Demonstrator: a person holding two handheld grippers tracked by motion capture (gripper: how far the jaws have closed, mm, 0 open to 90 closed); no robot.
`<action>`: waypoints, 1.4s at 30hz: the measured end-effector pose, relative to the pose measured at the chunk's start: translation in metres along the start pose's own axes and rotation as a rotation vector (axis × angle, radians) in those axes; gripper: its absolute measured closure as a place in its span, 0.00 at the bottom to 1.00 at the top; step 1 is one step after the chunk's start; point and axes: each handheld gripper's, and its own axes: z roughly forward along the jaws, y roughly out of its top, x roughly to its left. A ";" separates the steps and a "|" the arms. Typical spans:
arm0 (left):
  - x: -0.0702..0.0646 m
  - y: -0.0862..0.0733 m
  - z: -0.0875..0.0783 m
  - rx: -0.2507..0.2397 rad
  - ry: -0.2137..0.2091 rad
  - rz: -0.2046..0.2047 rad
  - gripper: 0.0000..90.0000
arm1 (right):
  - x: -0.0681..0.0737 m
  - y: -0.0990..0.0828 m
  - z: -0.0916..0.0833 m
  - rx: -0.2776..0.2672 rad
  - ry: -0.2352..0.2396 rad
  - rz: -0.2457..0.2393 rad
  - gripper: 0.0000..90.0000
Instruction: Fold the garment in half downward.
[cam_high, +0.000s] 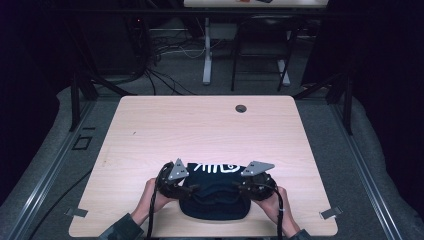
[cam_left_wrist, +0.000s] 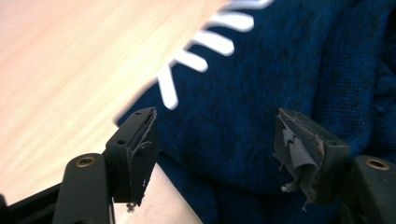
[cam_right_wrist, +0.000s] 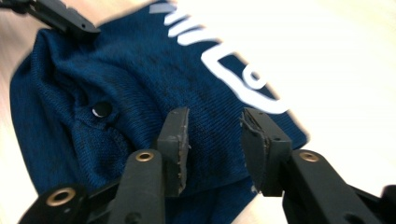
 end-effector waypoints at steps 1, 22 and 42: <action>-0.001 -0.002 0.001 0.007 -0.012 0.000 0.33 | 0.002 -0.002 0.001 0.013 0.000 -0.003 0.63; -0.001 -0.018 0.017 0.082 0.014 -0.003 0.13 | 0.004 -0.027 0.028 0.110 0.038 -0.013 0.30; 0.005 -0.019 0.019 0.050 0.020 -0.052 0.00 | -0.003 -0.024 0.033 0.113 -0.011 0.039 0.06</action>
